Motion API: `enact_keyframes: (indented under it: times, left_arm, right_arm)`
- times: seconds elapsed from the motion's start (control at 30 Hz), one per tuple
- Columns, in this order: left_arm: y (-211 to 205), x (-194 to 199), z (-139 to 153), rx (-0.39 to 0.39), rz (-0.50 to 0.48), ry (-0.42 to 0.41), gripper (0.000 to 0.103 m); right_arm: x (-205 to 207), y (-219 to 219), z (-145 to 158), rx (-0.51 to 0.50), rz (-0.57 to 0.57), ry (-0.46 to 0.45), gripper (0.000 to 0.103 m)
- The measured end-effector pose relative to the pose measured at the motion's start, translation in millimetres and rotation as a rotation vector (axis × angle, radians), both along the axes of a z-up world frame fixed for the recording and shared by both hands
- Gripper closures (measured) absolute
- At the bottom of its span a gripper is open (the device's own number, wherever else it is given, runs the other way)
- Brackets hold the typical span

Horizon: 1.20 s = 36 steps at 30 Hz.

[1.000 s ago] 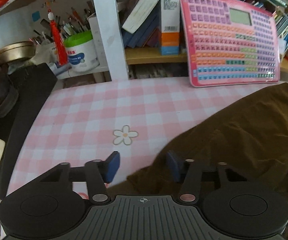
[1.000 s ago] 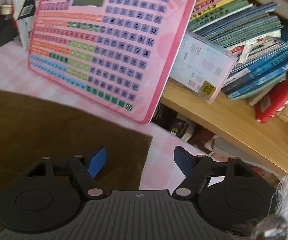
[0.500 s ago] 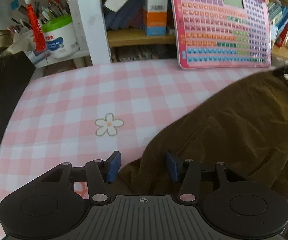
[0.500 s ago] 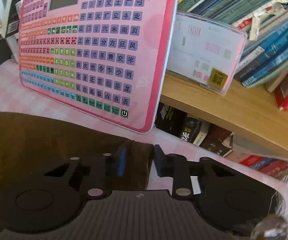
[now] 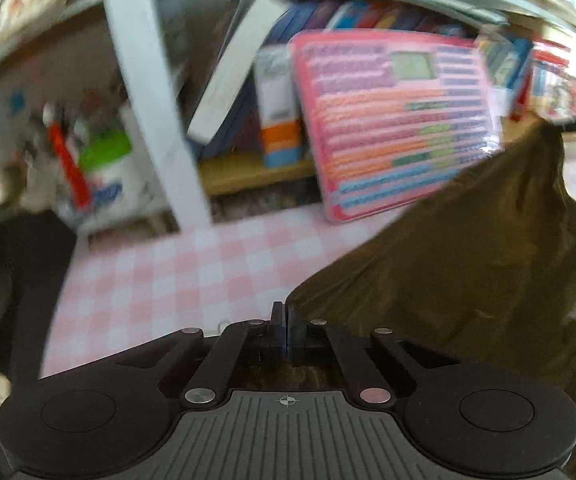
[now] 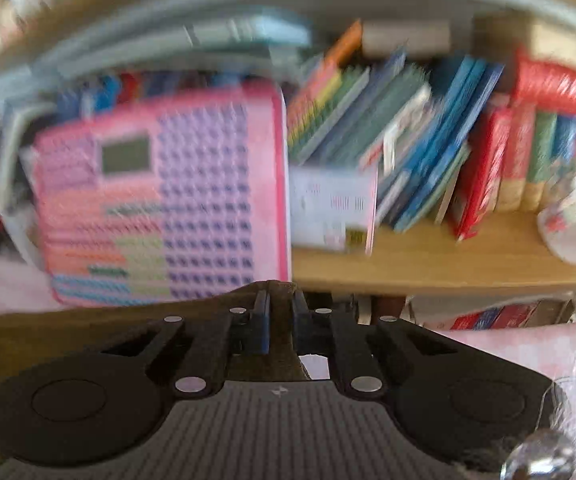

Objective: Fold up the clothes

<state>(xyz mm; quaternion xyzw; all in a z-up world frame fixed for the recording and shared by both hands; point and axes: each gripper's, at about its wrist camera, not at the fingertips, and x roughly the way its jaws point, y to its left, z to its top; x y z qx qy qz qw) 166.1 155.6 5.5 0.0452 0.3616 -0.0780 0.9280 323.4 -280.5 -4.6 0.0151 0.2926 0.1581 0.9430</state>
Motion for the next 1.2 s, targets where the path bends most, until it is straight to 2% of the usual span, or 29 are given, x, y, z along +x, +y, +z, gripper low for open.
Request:
enact_keyframes:
  times: [0.13, 0.27, 0.4, 0.5, 0.67, 0.7, 0.77, 0.8, 0.83, 0.87, 0.93, 1.1, 1.2]
  left_arm:
    - [-3.6, -26.4, 24.1, 0.007, -0.017, -0.101, 0.102]
    - [-7.8, -57.0, 46.0, 0.01, -0.038, -0.196, 0.102]
    - [-18.0, -114.6, 44.5, 0.02, -0.094, -0.224, 0.102]
    - [-19.1, -151.0, 31.0, -0.014, -0.099, -0.191, 0.102]
    - [-13.5, -190.7, -5.7, -0.118, -0.029, -0.068, 0.094]
    - [-9.5, -196.0, -8.2, -0.148, 0.008, -0.055, 0.092]
    - [-1.6, -206.7, -13.1, -0.209, 0.081, -0.029, 0.079]
    - [2.4, -212.1, -15.6, -0.239, 0.118, -0.016, 0.073]
    - [6.4, -217.5, -18.1, -0.269, 0.154, -0.002, 0.063]
    - [10.3, -222.8, -20.6, -0.299, 0.191, 0.011, 0.057]
    - [21.1, -230.1, -24.1, -0.445, 0.258, 0.037, 0.053]
    - [33.6, -217.6, -36.4, -0.836, 0.379, 0.092, 0.052]
    - [34.2, -199.2, -54.2, -1.047, 0.464, 0.136, 0.039]
  right_arm:
    - [-53.8, -9.2, 33.7, 0.034, -0.035, -0.092, 0.094]
    - [-130.2, -25.2, 58.3, 0.043, -0.069, -0.16, 0.094]
    - [-211.7, -50.5, 66.2, 0.044, -0.095, -0.172, 0.094]
    - [-265.4, -70.6, 49.8, 0.058, -0.127, -0.082, 0.094]
    - [-326.9, -82.5, -9.7, 0.074, -0.232, 0.152, 0.093]
    - [-335.7, -82.0, -21.3, 0.07, -0.255, 0.194, 0.091]
    - [-349.0, -82.1, -29.0, 0.124, -0.325, 0.252, 0.086]
    - [-355.5, -82.2, -32.6, 0.153, -0.361, 0.28, 0.072]
    - [-362.1, -82.2, -36.1, 0.181, -0.396, 0.308, 0.064]
    - [-368.7, -82.3, -39.7, 0.21, -0.432, 0.335, 0.064]
    - [-379.7, -83.0, -44.1, 0.304, -0.47, 0.386, 0.063]
    - [-372.0, -81.1, -45.8, 0.595, -0.479, 0.459, 0.061]
    - [-359.3, -84.7, -50.7, 0.767, -0.544, 0.5, 0.058]
